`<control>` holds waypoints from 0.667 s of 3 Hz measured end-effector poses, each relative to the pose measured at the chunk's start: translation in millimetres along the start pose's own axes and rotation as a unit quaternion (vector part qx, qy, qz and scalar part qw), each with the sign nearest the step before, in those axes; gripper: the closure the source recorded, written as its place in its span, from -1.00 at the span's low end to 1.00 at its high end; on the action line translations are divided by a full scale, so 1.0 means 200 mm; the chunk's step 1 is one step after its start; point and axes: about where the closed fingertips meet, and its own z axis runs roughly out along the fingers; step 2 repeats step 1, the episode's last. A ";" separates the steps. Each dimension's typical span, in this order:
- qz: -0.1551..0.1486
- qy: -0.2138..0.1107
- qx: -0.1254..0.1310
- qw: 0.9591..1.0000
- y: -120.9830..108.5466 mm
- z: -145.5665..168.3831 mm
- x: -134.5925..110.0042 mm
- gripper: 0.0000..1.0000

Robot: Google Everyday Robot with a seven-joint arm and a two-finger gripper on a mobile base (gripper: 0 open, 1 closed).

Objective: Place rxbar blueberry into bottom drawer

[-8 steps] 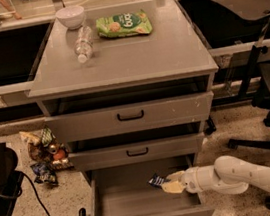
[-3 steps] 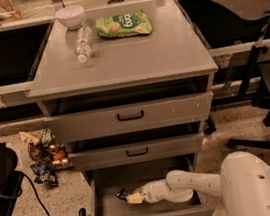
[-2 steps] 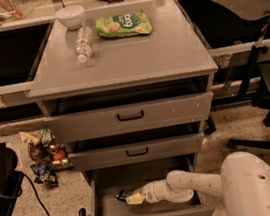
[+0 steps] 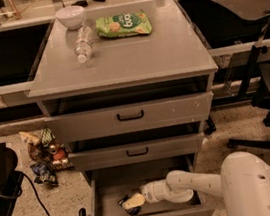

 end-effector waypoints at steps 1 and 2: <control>-0.012 -0.024 -0.008 1.000 0.02 -0.10 0.00 -1.00; -0.012 -0.024 -0.008 1.000 0.02 -0.10 0.00 -1.00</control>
Offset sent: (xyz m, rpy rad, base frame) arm 0.0000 0.0000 0.0000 0.0000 0.0000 0.0000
